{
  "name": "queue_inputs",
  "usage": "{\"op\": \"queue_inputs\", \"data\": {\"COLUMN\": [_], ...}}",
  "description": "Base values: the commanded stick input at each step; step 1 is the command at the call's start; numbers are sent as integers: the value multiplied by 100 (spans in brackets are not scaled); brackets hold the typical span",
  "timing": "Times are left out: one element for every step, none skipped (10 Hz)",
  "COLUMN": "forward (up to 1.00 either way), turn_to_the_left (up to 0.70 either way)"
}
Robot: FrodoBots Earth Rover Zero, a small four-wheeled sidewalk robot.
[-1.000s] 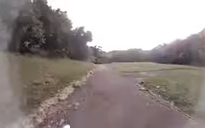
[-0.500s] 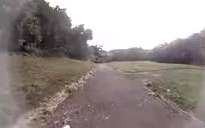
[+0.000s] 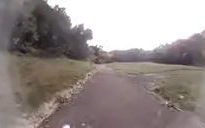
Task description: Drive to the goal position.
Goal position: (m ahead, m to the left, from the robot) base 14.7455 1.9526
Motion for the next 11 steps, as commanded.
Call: {"op": "queue_inputs", "data": {"forward": [85,85,85,85,85,85,85,85,85,85,85], "turn_to_the_left": [0,0,0,0,0,0,0,0,0,0,0]}}
